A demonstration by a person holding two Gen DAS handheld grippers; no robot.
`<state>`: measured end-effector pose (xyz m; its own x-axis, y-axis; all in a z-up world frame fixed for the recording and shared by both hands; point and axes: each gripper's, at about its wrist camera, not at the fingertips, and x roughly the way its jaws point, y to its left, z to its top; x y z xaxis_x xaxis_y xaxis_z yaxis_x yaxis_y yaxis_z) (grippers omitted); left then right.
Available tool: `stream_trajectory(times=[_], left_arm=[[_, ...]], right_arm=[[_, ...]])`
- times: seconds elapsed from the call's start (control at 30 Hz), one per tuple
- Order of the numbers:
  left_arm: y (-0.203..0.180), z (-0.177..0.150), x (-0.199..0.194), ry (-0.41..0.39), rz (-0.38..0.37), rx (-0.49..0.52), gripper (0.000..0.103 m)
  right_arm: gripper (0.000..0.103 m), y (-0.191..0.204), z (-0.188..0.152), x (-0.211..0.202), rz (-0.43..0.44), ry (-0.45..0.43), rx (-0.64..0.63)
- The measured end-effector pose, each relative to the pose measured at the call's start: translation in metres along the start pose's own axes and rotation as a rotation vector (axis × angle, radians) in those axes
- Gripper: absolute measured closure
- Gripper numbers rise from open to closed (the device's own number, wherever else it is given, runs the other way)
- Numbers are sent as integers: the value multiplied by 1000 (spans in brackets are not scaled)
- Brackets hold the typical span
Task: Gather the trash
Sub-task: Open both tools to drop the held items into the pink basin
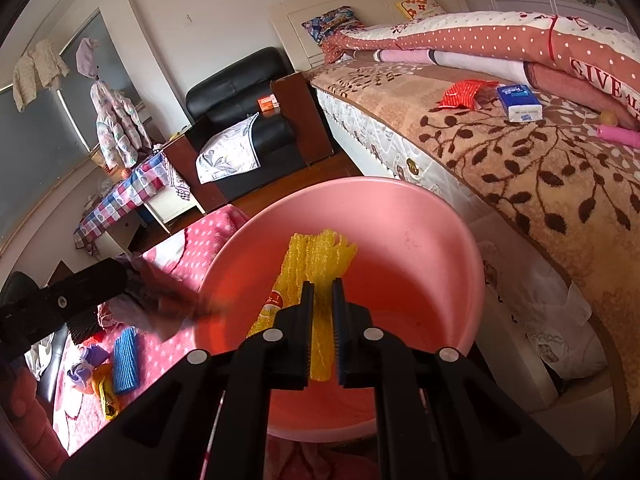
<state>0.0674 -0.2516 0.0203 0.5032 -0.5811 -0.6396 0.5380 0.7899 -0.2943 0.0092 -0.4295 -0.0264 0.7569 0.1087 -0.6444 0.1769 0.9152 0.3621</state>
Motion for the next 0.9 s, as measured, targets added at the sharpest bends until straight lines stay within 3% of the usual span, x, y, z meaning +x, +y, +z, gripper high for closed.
stream_trajectory(times=[0.1,0.2,0.3,0.4,0.9], left_arm=[[1,0,-1,0,-1,-4,76],[1,0,-4,-7,-1,-4,71],[1,0,-7,-12,0,-7,67],[4,0,-10,-18,2,-16,66],[42,-18,-43,-32,97,-76,64]], right_arm=[[93,1,0,2,-1,11,8],[91,2,-1,4,0,23,8],[79,4,-1,4,3,26,4],[74,5,-1,3,7,21,2],[71,36,-1,-13,47,-8,-63]])
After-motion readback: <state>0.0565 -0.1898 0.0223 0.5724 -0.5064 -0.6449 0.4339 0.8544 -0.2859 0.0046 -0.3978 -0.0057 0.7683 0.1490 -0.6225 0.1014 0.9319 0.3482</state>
